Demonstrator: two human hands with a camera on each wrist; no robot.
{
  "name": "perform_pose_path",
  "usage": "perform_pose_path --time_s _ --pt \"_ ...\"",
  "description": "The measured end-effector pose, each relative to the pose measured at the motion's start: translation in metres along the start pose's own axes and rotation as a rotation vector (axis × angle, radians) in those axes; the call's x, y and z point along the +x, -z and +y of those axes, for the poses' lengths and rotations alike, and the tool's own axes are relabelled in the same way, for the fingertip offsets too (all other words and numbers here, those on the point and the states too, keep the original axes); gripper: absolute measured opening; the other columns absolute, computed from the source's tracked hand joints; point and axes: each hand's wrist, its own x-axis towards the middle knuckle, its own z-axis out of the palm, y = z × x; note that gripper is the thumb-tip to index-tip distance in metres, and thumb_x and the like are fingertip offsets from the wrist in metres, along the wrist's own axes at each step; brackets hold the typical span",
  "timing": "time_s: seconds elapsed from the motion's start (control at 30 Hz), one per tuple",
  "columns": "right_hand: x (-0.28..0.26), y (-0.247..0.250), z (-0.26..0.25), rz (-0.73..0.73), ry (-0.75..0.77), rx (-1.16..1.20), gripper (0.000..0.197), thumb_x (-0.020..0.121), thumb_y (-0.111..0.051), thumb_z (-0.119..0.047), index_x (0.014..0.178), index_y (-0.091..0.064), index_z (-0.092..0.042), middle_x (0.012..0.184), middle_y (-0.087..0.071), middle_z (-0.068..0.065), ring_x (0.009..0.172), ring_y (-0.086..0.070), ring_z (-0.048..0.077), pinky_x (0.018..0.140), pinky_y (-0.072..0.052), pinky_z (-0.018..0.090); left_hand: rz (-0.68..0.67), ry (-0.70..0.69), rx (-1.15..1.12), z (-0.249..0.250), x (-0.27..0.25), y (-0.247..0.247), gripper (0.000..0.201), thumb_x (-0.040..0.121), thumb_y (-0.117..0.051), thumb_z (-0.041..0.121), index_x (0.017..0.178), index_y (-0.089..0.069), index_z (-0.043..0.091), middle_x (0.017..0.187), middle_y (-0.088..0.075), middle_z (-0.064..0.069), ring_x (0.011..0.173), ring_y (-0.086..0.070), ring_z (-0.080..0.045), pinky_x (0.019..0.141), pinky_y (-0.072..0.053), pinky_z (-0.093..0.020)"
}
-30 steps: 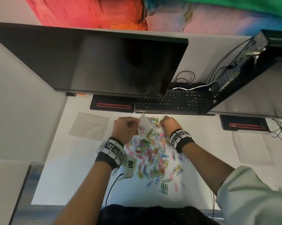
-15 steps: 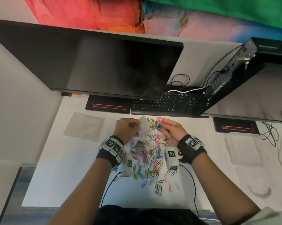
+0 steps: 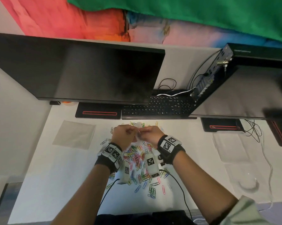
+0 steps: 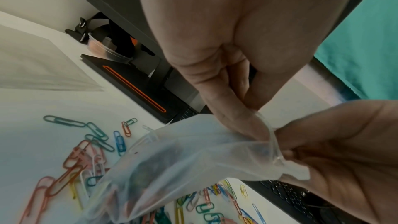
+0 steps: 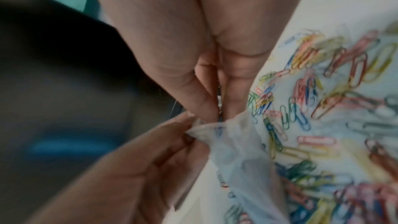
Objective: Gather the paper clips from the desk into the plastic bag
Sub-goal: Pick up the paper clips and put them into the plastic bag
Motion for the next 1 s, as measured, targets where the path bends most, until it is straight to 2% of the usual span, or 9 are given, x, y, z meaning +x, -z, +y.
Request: perform_pose_path --time_s 0.1,0.33,0.4,0.5,0.67,0.73,0.8,0.9,1.0 --pt "-0.006 -0.002 -0.003 0.091 0.070 -0.236 0.023 0.076 -0.074 0.000 0.097 -0.076 -0.008 0.088 -0.074 0.009 0.071 -0.069 0.014 0.059 -0.055 0.016 -0.008 -0.043 0.045 0.000 -0.001 0.000 0.010 0.091 -0.067 0.016 0.094 -0.077 0.016 0.077 -0.076 0.001 0.066 -0.074 -0.012 0.072 -0.063 -0.037" --pt "-0.006 -0.004 -0.005 0.159 0.237 -0.578 0.018 0.081 -0.064 -0.001 0.087 -0.078 -0.011 0.074 -0.070 0.001 0.052 -0.054 0.003 0.045 -0.042 0.008 -0.031 -0.072 0.045 0.007 -0.007 -0.001 0.013 0.092 -0.065 0.011 0.099 -0.076 0.012 0.073 -0.073 0.003 0.060 -0.071 -0.006 0.063 -0.061 -0.022" --pt "-0.010 -0.003 -0.007 0.150 0.282 -0.641 0.017 0.082 -0.063 -0.002 0.083 -0.078 -0.011 0.070 -0.070 0.000 0.053 -0.056 0.005 0.051 -0.042 0.007 -0.040 -0.071 0.044 0.006 -0.007 0.000 0.013 0.091 -0.065 0.009 0.098 -0.076 0.012 0.078 -0.076 -0.003 0.066 -0.073 -0.012 0.066 -0.062 -0.026" --pt "-0.011 -0.003 -0.003 0.124 0.382 -0.715 0.024 0.086 -0.059 -0.001 0.085 -0.079 -0.014 0.082 -0.076 0.003 0.065 -0.059 0.006 0.063 -0.042 0.009 -0.026 -0.076 0.038 0.005 -0.007 0.000 0.013 0.091 -0.065 0.007 0.098 -0.076 0.010 0.075 -0.074 0.001 0.065 -0.073 -0.013 0.066 -0.062 -0.026" --pt "-0.013 0.004 -0.003 -0.005 0.485 -0.883 0.029 0.088 -0.054 -0.001 0.092 -0.078 -0.016 0.088 -0.075 0.003 0.074 -0.061 0.012 0.065 -0.041 0.012 -0.001 -0.093 0.031 0.006 -0.010 0.001 0.013 0.091 -0.066 0.008 0.097 -0.076 0.010 0.078 -0.076 -0.004 0.067 -0.074 -0.019 0.063 -0.060 -0.021" --pt "-0.015 0.010 -0.005 -0.055 0.496 -0.748 0.027 0.089 -0.055 0.001 0.093 -0.078 -0.013 0.088 -0.075 0.004 0.075 -0.067 0.011 0.067 -0.049 0.013 0.019 -0.095 0.040 0.005 -0.012 0.003 0.013 0.092 -0.065 0.010 0.098 -0.076 0.009 0.078 -0.076 -0.007 0.067 -0.074 -0.020 0.065 -0.060 -0.023" --pt "-0.016 0.022 -0.007 -0.069 0.412 -0.439 0.025 0.090 -0.055 0.002 0.089 -0.077 -0.011 0.088 -0.075 0.006 0.075 -0.072 0.015 0.065 -0.059 0.023 0.039 -0.079 0.023 0.004 -0.014 0.006 0.014 0.092 -0.064 0.010 0.099 -0.075 0.008 0.076 -0.075 -0.006 0.067 -0.073 -0.020 0.067 -0.062 -0.025" --pt "0.007 0.053 0.002 0.113 0.337 -0.319 0.028 0.093 -0.054 -0.001 0.088 -0.075 -0.018 0.097 -0.074 0.007 0.084 -0.071 0.019 0.072 -0.061 0.036 0.084 -0.056 -0.010 -0.002 -0.017 0.013 0.013 0.092 -0.064 0.012 0.096 -0.076 0.011 0.075 -0.075 -0.003 0.068 -0.073 -0.019 0.071 -0.063 -0.031" --pt "0.039 0.081 0.019 0.277 0.238 -0.746 0.028 0.096 -0.053 -0.015 0.119 -0.067 -0.019 0.127 -0.063 0.007 0.111 -0.061 0.025 0.099 -0.048 0.034 0.115 -0.038 -0.035 -0.007 -0.020 0.021 0.012 0.092 -0.066 0.016 0.091 -0.077 0.013 0.074 -0.075 -0.005 0.068 -0.074 -0.021 0.073 -0.063 -0.038"
